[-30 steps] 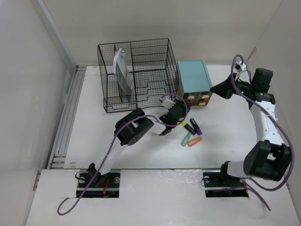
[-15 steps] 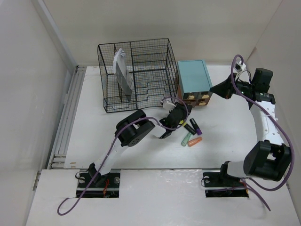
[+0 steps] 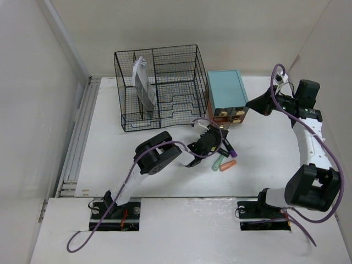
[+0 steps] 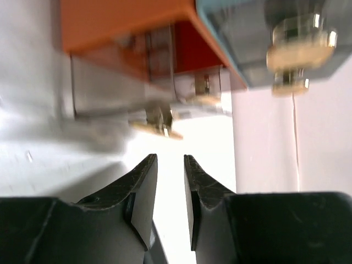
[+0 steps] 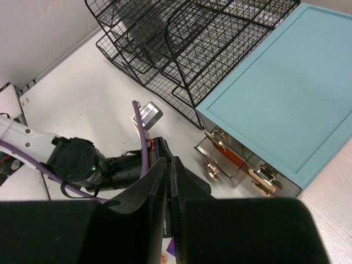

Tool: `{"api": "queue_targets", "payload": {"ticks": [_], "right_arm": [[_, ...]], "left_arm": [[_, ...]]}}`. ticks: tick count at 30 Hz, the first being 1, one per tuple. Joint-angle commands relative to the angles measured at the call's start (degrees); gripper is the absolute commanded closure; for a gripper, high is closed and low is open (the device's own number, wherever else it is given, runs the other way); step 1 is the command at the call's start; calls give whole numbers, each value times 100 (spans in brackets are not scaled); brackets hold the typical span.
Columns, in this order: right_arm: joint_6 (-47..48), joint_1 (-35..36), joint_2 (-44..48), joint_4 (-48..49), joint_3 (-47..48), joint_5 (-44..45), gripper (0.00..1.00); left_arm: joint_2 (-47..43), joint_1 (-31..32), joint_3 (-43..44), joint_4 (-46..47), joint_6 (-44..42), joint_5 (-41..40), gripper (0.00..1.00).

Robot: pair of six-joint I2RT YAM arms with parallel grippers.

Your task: Organize the desk

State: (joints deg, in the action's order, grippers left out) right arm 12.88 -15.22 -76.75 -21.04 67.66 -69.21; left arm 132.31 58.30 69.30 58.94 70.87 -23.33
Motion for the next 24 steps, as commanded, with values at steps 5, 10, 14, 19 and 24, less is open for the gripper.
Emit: {"api": "queue_targets", "payload": {"ticks": [5, 10, 14, 19, 24], "right_arm": [[109, -60, 116, 56, 72, -225, 87], [109, -112, 169, 56, 72, -225, 87], [109, -112, 169, 56, 19, -225, 87], [179, -112, 169, -49, 19, -216, 82], [2034, -112, 169, -1347, 465, 328, 58]], "left_arm": [[-496, 252, -171, 83, -205, 57, 78], [-609, 357, -355, 188, -275, 4, 78], [-1039, 357, -662, 241, -669, -241, 74], [-1690, 304, -882, 31, -1486, -488, 58], [-2480, 93, -1137, -495, -2269, -137, 43]]}}
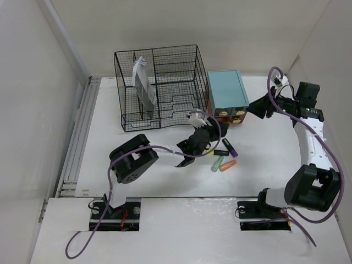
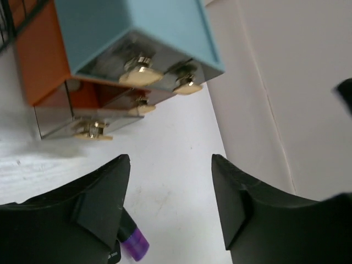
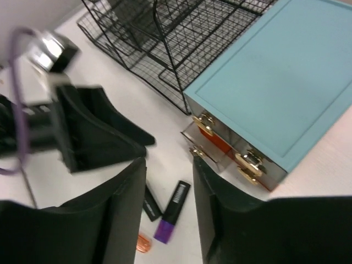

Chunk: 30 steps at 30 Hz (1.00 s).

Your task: Organize the desk

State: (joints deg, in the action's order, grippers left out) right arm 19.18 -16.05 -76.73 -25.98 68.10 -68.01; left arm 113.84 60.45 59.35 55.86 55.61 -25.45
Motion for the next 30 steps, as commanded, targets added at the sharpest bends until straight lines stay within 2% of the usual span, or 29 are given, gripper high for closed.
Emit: {"api": "queue_targets", "payload": {"ticks": [1, 3, 4, 7, 12, 14, 17, 20, 24, 28, 29, 30], "right_arm": [[1700, -29, 106, -1091, 493, 322, 54], [2437, -29, 27, -1847, 625, 402, 47], [3094, -29, -26, -2041, 678, 402, 45], [3915, -29, -26, -2526, 679, 402, 43], [4295, -29, 193, -2526, 556, 542, 42], [4471, 181, 298, -2448, 390, 735, 42], [4603, 611, 553, -2140, 161, 1271, 43], [4656, 1130, 825, -1755, -155, 1878, 43], [4656, 1315, 940, -1630, -288, 1871, 44], [4709, 1315, 940, -1744, -288, 1922, 44], [4709, 1315, 993, -1744, -288, 1923, 44], [4709, 1315, 993, -1744, -288, 1984, 44]], "left_arm": [[-748, -190, -143, -320, -876, 197, 41], [-951, -191, -196, -627, -1348, 199, 36], [-1117, -191, -196, -924, -1552, 259, 34], [-1320, -191, -196, -1461, -2253, 260, 30], [-1251, -51, 172, -2639, -3397, -495, 32], [-1145, 19, 409, -3192, -3636, -784, 36], [-1083, 20, 463, -3484, -3970, -909, 37], [-1364, 20, 121, -3135, -4417, -515, 37], [-1479, -41, 32, -2931, -5084, 48, 39], [-1584, -270, 216, -3036, -5683, 1128, 47], [-1584, -462, 278, -3132, -5798, 2026, 50], [-1637, -559, 331, -3212, -5799, 2375, 54]]}}
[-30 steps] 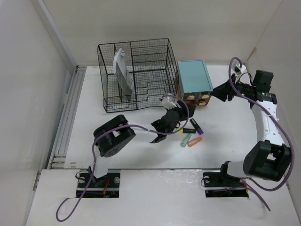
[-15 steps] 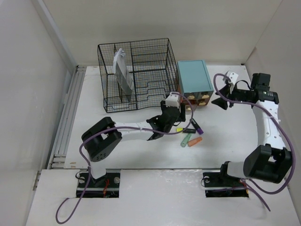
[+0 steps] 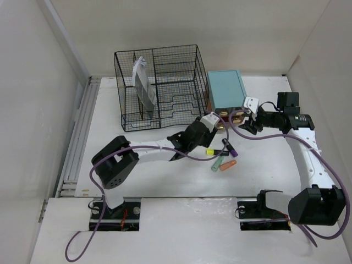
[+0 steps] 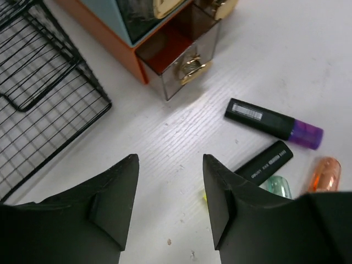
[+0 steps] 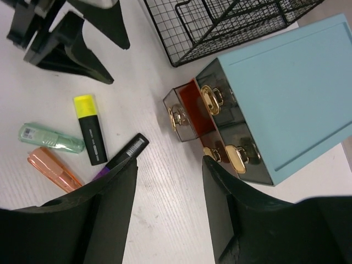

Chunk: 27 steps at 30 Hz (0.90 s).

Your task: Organize the desk

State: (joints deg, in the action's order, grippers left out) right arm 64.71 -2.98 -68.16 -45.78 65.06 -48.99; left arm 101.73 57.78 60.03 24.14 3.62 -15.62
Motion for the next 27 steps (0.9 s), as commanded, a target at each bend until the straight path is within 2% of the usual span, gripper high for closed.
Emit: {"api": "queue_targets", "payload": {"ticks": [1, 5, 6, 10, 13, 14, 16, 18, 22, 27], "right_arm": [[156, 8, 136, 236, 16, 83, 44], [209, 8, 136, 43, 138, 144, 44], [209, 8, 136, 43, 139, 144, 44], [209, 8, 136, 43, 139, 144, 45], [209, -44, 136, 43, 139, 144, 45], [209, -44, 136, 43, 139, 144, 45], [209, -44, 136, -10, 139, 144, 45], [209, -97, 136, -10, 139, 144, 45], [209, -97, 136, -10, 139, 144, 45], [209, -97, 136, -10, 192, 144, 46]], "left_arm": [[-426, -372, 264, -93, -599, 1621, 54], [-741, -942, 28, 203, -318, 3035, 49], [-743, -1205, 26, 266, -248, 3699, 46], [-725, -1541, 289, -14, -405, 4854, 42], [-418, -1594, 737, -366, -625, 5408, 48], [-348, -1594, 825, -366, -686, 5559, 55], [-233, -1594, 1027, -515, -845, 5823, 60], [-136, -1594, 1124, -620, -958, 5824, 67], [-13, -1542, 1186, -771, -1196, 5378, 69], [355, -1340, 1327, -955, -1469, 4412, 70]]}}
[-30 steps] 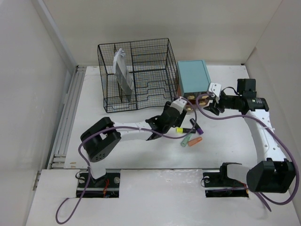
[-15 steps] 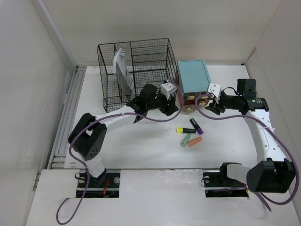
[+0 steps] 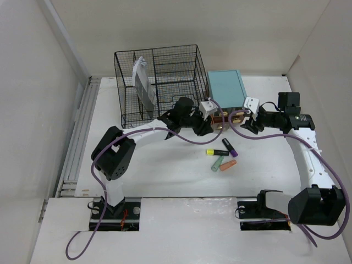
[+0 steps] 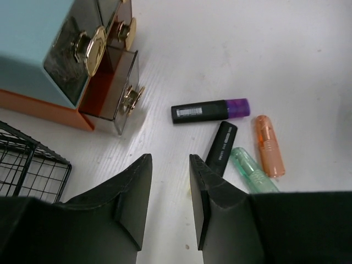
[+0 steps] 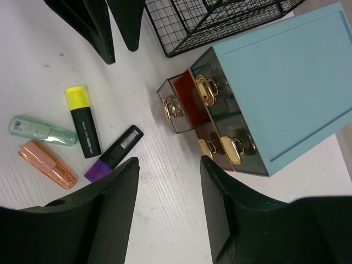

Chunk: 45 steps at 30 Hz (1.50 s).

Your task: Organize the desk

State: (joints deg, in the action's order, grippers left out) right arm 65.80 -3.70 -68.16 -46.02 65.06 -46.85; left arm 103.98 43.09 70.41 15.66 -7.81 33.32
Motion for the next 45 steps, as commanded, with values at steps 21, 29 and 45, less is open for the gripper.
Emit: {"api": "queue_targets", "payload": {"ticks": [21, 29, 45], "right_arm": [[1003, -131, -197, -346, -18, -209, 46], [1901, -17, -496, 76, -371, -353, 46], [945, 1504, -2034, 1410, 95, 1169, 56]], "left_arm": [[-789, 989, 71, -204, 515, -1300, 66], [-3619, 1509, -1538, -326, 1782, -2785, 34], [-7656, 1184, -2795, -1662, 3400, -5265, 30]]}}
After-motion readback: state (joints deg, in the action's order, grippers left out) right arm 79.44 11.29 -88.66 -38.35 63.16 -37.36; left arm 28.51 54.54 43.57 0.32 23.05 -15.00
